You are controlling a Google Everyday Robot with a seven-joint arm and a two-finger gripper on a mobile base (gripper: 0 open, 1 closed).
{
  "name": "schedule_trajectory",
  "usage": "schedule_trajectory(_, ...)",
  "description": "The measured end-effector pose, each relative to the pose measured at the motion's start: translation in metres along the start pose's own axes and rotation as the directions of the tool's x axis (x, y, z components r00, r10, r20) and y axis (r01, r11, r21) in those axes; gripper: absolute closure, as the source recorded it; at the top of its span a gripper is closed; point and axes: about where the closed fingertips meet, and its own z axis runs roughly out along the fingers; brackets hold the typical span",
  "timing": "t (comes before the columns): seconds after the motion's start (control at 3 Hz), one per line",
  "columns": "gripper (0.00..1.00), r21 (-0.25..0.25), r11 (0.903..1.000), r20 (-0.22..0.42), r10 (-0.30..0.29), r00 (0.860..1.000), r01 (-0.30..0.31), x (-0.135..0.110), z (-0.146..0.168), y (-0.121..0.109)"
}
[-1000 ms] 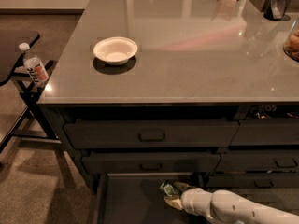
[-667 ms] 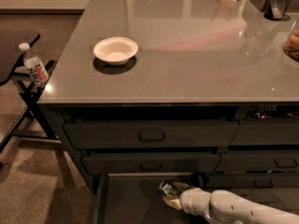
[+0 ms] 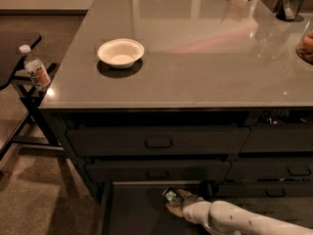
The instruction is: Place green can into bottom drawer
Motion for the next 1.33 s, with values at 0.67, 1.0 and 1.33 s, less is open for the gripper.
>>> schedule_trajectory(0.67, 1.00, 0.038, 0.9991, 0.040, -0.017, 0.999, 0.015, 0.047, 0.047, -0.018)
schedule_trajectory(1.0, 1.00, 0.030, 0.9992, 0.088, -0.029, 0.996, 0.027, 0.068, 0.066, -0.029)
schedule_trajectory(1.33, 1.00, 0.018, 0.9988, 0.114, -0.046, 0.992, 0.045, 0.085, 0.083, -0.043)
